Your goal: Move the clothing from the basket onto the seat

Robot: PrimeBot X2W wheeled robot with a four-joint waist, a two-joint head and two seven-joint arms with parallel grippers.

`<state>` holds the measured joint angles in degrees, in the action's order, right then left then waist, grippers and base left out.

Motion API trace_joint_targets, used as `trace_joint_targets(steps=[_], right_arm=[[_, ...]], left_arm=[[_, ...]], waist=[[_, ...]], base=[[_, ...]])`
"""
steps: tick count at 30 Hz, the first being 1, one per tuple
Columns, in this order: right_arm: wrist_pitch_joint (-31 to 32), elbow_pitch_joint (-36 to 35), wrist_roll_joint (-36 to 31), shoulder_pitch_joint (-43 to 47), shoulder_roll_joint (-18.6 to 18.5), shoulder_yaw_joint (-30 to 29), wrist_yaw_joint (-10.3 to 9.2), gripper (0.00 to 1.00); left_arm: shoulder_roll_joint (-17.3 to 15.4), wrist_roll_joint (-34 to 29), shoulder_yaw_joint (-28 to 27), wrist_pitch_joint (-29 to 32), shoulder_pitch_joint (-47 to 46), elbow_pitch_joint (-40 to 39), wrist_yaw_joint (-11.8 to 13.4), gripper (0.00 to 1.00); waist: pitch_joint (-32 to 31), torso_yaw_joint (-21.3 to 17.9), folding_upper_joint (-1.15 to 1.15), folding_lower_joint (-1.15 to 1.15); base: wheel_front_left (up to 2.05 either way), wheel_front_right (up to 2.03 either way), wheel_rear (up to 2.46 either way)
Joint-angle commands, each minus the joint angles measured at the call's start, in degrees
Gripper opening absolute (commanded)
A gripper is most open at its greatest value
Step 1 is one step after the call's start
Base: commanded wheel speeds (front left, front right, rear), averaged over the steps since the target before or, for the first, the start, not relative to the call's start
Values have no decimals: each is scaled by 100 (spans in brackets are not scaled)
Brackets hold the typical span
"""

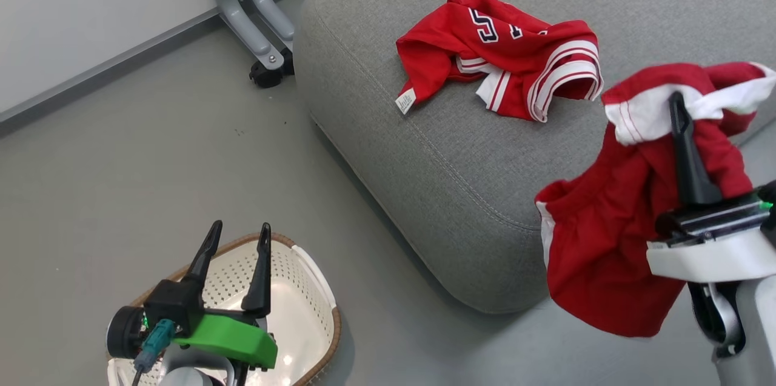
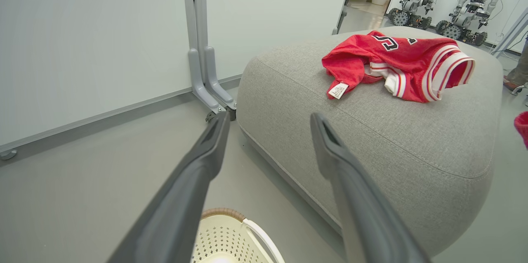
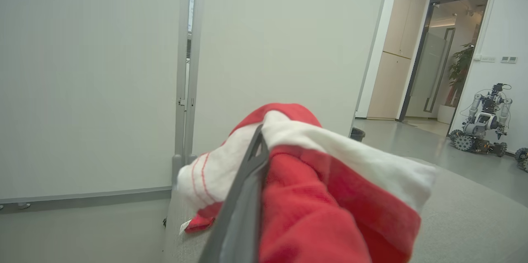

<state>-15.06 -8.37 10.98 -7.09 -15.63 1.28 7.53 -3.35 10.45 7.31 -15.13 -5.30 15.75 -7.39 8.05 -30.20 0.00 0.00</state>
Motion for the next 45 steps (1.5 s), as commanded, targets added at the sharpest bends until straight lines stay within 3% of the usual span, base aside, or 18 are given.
trace_joint_targets(steps=[1,10,25,38,45], right_arm=[[-16,8,57,-285,8,42,-9,0],[-16,236,-97,-1937,-137,-139,-9,0],[-16,1223,-251,-4307,-792,-896,-10,0],[-16,2956,-556,-5326,-836,-1716,-10,0],[-16,3942,-812,-5189,-661,-1309,-10,0]], left_arm=[[-117,-22,-61,-1,42,-91,-17,100],[-583,-52,122,0,-373,-661,-16,100],[-1234,-107,661,0,-1335,-1917,-16,100],[-1496,-133,610,0,-1533,-2042,-17,100],[-1551,-203,540,0,-1431,-2054,-17,100]], waist=[[197,-9,0,0],[1207,316,0,0],[2679,754,0,0],[3479,1106,0,0],[3685,1146,0,0]], base=[[0,0,0],[0,0,0],[0,0,0],[0,0,0],[0,0,0]])
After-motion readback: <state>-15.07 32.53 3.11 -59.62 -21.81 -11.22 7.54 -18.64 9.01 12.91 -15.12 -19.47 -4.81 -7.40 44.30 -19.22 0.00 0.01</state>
